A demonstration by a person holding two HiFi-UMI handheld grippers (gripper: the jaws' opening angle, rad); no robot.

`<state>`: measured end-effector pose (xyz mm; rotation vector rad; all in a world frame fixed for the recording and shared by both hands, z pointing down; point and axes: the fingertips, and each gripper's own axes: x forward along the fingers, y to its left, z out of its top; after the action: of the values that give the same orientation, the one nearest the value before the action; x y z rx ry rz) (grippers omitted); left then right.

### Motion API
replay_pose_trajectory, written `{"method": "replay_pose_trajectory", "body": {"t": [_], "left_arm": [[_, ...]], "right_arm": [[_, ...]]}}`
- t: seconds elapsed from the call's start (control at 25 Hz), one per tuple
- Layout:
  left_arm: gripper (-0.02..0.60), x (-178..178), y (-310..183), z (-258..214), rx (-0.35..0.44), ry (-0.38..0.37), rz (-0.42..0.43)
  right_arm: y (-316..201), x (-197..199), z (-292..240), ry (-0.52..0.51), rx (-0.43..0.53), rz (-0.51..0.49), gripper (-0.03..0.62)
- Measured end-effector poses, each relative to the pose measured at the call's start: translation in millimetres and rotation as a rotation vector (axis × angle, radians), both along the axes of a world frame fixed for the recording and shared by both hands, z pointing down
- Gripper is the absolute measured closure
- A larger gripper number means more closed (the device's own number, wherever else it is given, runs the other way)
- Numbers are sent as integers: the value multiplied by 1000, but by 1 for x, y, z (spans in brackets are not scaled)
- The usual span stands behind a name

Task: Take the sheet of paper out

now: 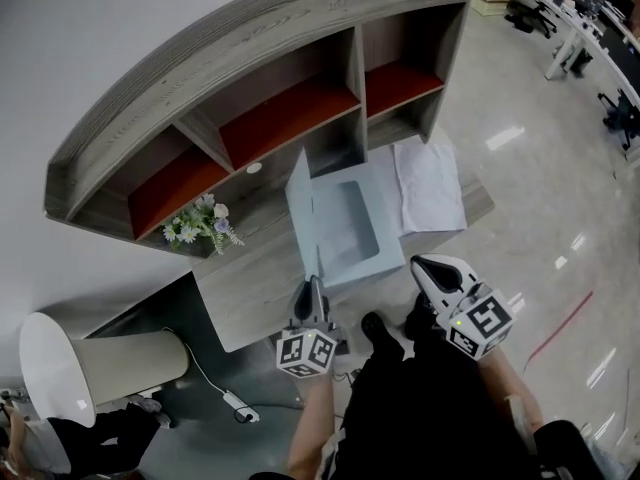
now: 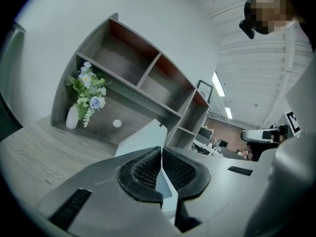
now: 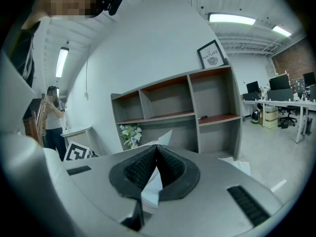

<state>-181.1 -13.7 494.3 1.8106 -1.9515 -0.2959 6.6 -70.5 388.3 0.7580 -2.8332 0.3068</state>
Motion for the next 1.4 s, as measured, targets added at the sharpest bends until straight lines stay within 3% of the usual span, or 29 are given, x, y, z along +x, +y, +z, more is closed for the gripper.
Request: {"method": "replay_pose_trajectory", "body": {"t": [0.44,0.96,1.4], "left_arm": [[563,-42,29,0,23,164,-138],[565,-50,66,6,19,219,-201],[565,-33,91,7,-4,239,-222]], "right_arm": [[4,-49,6,53,7,-91,580],[6,-109,42,161,-11,-202,580],[3,-152,121,347,-67,-322,579]]}}
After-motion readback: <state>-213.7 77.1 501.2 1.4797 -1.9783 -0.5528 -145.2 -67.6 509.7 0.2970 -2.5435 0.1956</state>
